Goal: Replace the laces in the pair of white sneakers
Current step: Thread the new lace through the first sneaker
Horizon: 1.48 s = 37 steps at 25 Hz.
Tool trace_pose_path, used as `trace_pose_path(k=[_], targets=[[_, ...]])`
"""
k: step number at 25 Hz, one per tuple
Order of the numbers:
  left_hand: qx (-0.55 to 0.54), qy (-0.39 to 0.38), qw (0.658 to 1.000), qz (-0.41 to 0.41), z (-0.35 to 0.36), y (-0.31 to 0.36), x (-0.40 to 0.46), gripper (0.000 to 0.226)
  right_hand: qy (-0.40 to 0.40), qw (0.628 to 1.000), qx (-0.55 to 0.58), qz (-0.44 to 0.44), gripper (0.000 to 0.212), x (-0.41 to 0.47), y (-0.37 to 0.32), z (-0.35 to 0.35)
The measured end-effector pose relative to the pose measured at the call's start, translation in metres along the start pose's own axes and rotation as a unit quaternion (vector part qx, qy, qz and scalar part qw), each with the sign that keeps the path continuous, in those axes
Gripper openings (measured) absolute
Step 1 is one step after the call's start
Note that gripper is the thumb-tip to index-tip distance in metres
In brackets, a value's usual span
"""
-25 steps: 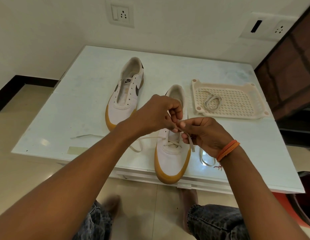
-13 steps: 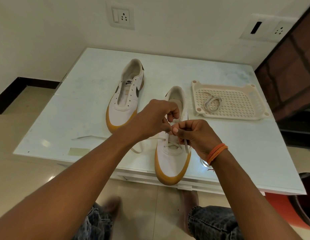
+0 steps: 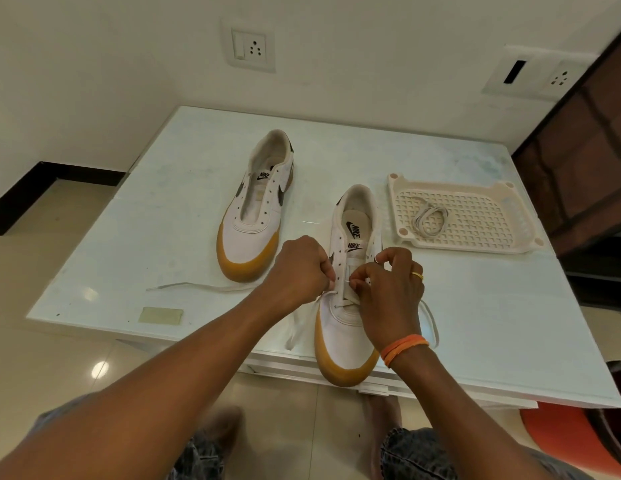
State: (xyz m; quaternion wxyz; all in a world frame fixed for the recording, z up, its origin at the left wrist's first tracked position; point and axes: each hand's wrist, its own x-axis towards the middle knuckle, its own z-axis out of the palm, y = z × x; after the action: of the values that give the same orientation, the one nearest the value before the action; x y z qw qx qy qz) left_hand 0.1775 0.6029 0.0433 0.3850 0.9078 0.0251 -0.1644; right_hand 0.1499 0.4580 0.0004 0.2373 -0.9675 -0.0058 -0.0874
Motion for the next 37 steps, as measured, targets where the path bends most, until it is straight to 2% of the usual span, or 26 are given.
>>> trace_pose_path(k=[4, 8, 12, 15, 17, 19, 21, 24, 27, 30, 31, 32, 33, 34, 37], targets=[[-0.078, 0.005, 0.996, -0.044, 0.0, 0.001, 0.001, 0.007, -0.02, 0.999, 0.016, 0.045, 0.009, 0.002, -0.005, 0.001], [-0.104, -0.007, 0.992, -0.065, 0.0, 0.003, 0.002, 0.007, -0.037, 0.998, -0.003, 0.057, 0.007, 0.002, -0.008, 0.003], [-0.143, -0.02, 0.987, -0.073, -0.001, -0.003, 0.003, 0.007, -0.069, 0.986, 0.125, 0.086, 0.008, 0.007, -0.005, 0.008], [-0.158, -0.029, 0.985, -0.066, -0.003, -0.006, 0.004, 0.011, -0.099, 0.979, 0.158, 0.087, 0.007, 0.011, -0.002, 0.008], [-0.139, -0.032, 0.988, -0.064, -0.004, -0.003, 0.005, 0.011, -0.119, 0.978, 0.152, 0.076, 0.007, 0.015, -0.001, 0.003], [-0.069, -0.042, 0.996, -0.048, -0.006, 0.002, 0.006, 0.008, -0.146, 0.979, 0.13, 0.05, 0.002, 0.021, 0.003, -0.004], [-0.004, -0.042, 0.998, -0.035, -0.016, 0.002, 0.007, 0.004, -0.157, 0.98, 0.124, 0.013, 0.009, 0.029, 0.015, -0.014], [0.034, 0.026, 0.997, -0.059, -0.051, -0.008, 0.01, 0.008, -0.161, 0.982, 0.079, -0.063, 0.035, 0.037, 0.032, -0.03], [0.081, 0.159, 0.979, -0.093, -0.086, -0.027, 0.017, 0.015, -0.187, 0.978, 0.084, -0.042, 0.053, 0.041, 0.036, -0.038], [0.111, 0.207, 0.967, -0.104, -0.088, -0.035, 0.02, 0.007, -0.185, 0.975, 0.109, -0.06, 0.062, 0.043, 0.039, -0.038], [0.131, 0.203, 0.965, -0.098, -0.082, -0.033, 0.019, 0.008, -0.182, 0.974, 0.121, -0.062, 0.061, 0.044, 0.042, -0.037], [0.159, 0.184, 0.965, -0.101, -0.074, -0.029, 0.017, 0.023, -0.18, 0.973, 0.137, -0.055, 0.059, 0.045, 0.045, -0.037], [0.176, 0.153, 0.967, -0.106, -0.065, -0.023, 0.014, 0.035, -0.174, 0.972, 0.15, -0.052, 0.057, 0.046, 0.047, -0.038], [0.167, 0.11, 0.974, -0.11, -0.055, -0.015, 0.01, 0.037, -0.164, 0.972, 0.157, -0.056, 0.059, 0.046, 0.048, -0.038], [0.028, -0.063, 0.984, -0.166, -0.021, 0.006, -0.001, 0.045, -0.153, 0.98, 0.099, -0.083, 0.071, 0.045, 0.046, -0.038]])
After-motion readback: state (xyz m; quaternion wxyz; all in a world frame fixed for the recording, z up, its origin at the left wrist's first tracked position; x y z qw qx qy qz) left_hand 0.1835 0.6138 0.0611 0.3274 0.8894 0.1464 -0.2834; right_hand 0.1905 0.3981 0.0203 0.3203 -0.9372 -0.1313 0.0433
